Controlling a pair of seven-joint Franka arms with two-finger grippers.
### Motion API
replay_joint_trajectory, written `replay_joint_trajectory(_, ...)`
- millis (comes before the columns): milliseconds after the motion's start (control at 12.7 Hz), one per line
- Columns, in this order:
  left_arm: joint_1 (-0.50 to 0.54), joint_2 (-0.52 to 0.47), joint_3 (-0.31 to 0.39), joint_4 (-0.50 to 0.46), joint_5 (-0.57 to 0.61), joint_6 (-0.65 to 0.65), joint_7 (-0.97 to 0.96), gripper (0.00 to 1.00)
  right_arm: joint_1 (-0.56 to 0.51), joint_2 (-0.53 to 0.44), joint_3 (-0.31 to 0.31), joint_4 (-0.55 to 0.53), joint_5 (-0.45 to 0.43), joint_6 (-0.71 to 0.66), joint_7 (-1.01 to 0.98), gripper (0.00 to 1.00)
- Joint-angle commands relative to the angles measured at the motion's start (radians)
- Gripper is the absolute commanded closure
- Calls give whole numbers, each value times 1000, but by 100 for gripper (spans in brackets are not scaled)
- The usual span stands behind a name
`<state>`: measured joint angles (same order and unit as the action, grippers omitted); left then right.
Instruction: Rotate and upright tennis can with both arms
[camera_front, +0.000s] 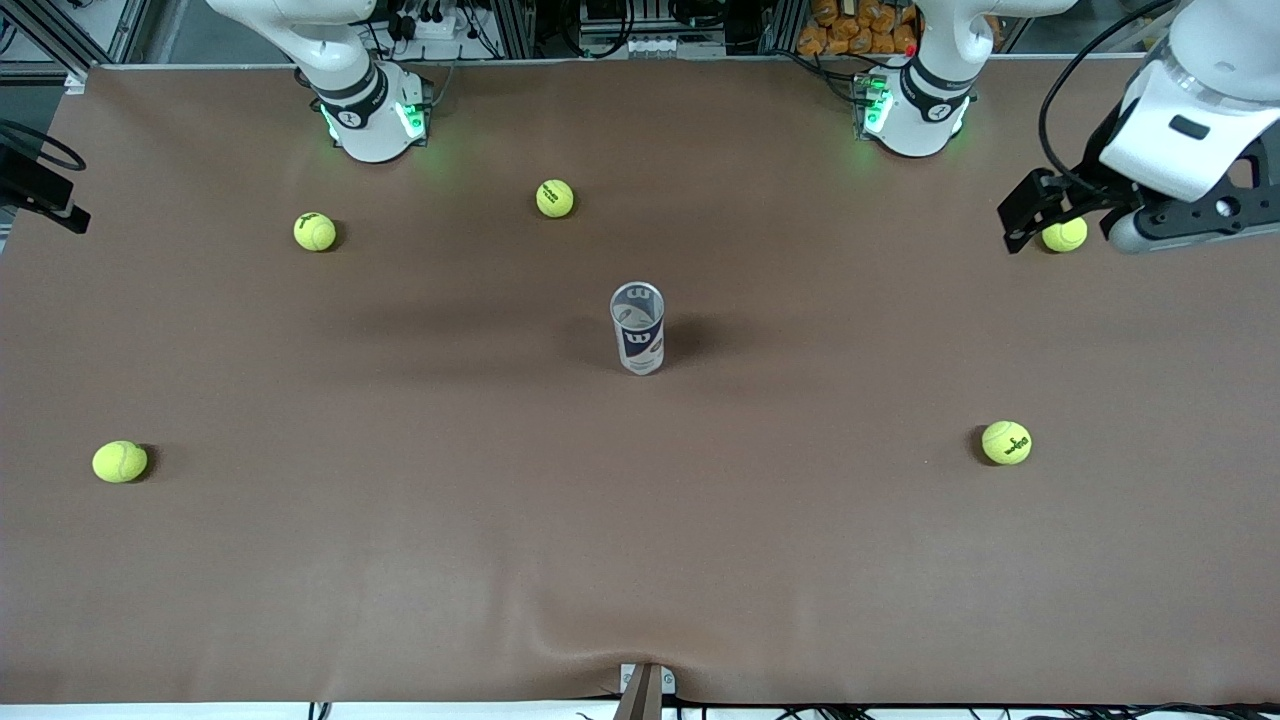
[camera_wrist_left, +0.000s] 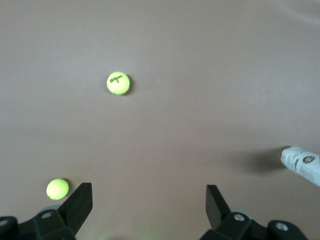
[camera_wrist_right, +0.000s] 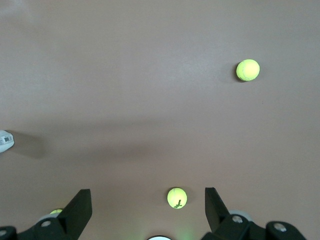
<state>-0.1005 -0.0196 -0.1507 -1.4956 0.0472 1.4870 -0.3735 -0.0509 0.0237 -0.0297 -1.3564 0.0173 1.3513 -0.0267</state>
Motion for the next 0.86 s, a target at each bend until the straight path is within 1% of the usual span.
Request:
replay_joint_trajectory(0, 74, -91, -10, -113, -59, 16, 48, 0, -9, -2, 8, 5, 18, -6, 16, 0)
replay_joint_trajectory(157, 91, -131, -7, -161, -59, 47, 88, 0, -7, -4, 8, 3, 16, -6, 16, 0)
replay_joint_trajectory(236, 114, -132, -7, -161, -59, 47, 111, 0, -7, -4, 8, 3, 18, -6, 16, 0)
replay_joint_trajectory(314, 117, -132, -7, -161, -59, 48, 137, 0, -9, -4, 8, 3, 16, -8, 14, 0)
replay_joint_trajectory(786, 117, -131, -6, -160, -58, 49, 151, 0, -9, -4, 8, 3, 16, -8, 14, 0)
